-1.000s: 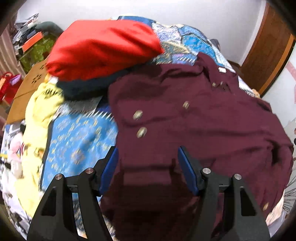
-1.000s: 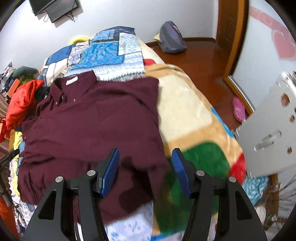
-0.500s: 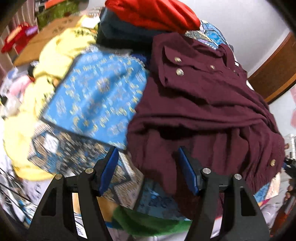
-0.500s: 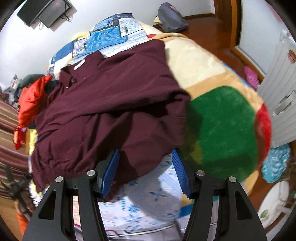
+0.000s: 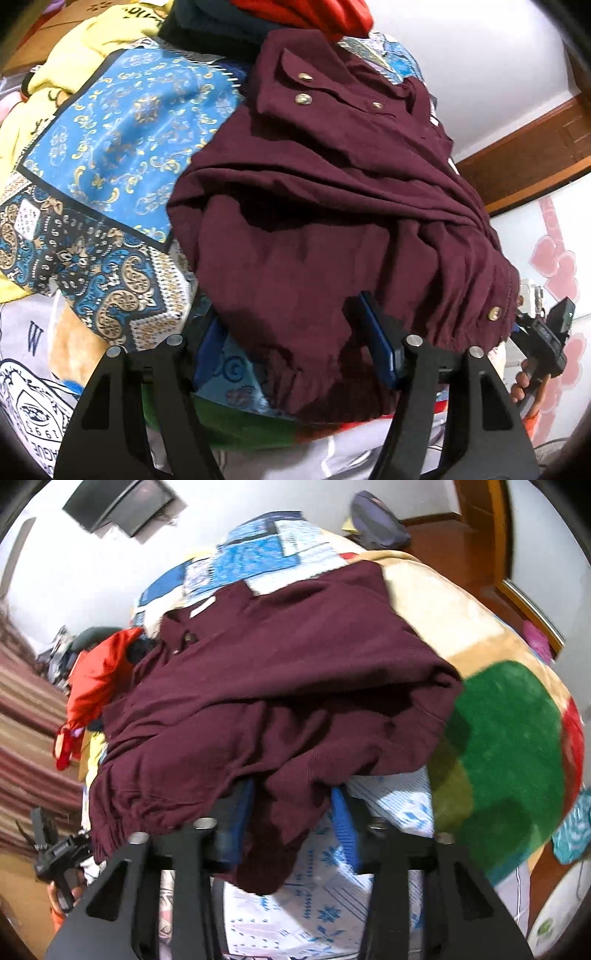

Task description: Fold large clothes

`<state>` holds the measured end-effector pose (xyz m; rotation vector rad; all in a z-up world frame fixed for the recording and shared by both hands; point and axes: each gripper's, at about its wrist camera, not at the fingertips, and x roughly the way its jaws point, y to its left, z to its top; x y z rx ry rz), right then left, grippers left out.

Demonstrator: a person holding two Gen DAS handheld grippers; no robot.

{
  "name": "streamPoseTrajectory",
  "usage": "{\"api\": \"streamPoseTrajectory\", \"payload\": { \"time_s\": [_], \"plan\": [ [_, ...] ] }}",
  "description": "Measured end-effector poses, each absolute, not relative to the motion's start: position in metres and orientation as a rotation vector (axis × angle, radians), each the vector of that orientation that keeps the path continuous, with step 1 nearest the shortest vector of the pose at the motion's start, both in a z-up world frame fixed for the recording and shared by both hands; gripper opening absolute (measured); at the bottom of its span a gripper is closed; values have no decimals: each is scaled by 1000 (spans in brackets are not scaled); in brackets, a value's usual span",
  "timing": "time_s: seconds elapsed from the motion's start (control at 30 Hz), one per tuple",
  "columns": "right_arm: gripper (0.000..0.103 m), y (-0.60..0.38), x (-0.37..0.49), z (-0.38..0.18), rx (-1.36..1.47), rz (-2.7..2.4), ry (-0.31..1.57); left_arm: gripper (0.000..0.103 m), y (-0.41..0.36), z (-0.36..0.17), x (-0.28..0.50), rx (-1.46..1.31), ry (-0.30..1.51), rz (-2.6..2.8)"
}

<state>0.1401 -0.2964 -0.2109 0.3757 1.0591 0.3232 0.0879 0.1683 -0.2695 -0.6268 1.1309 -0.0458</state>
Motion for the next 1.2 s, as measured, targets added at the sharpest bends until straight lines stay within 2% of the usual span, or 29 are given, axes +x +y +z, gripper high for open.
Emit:
{"api": "streamPoseTrajectory", "payload": {
  "time_s": [0.03, 0.07, 0.13, 0.27, 0.33, 0.4, 0.57, 0.83, 1.2],
  "plan": [
    [25, -294, 141, -211, 370, 326, 1055, 67, 166, -269, 88, -646, 1129, -65],
    [17, -292, 142, -211, 361, 326, 1048, 66, 164, -267, 89, -656, 1122, -82],
    [13, -290, 142, -203, 353, 336, 1016, 61, 159, -261, 90, -642, 1108, -104],
    [10, -291, 135, -169, 298, 344, 895, 28, 150, -248, 96, -547, 1081, -87],
    [10, -293, 132, -149, 272, 349, 832, 20, 150, -235, 97, -527, 1037, -94],
    [10, -296, 132, -136, 274, 360, 800, 17, 152, -219, 97, -517, 987, -102],
    [10, -292, 139, -108, 269, 389, 732, 13, 164, -169, 106, -518, 838, -115],
    [9, -275, 175, -77, 218, 397, 646, 12, 176, -108, 159, -499, 696, -121],
    [9, -276, 271, -83, 262, 323, 681, 11, 194, -117, 272, -504, 676, 12]
  ]
}}
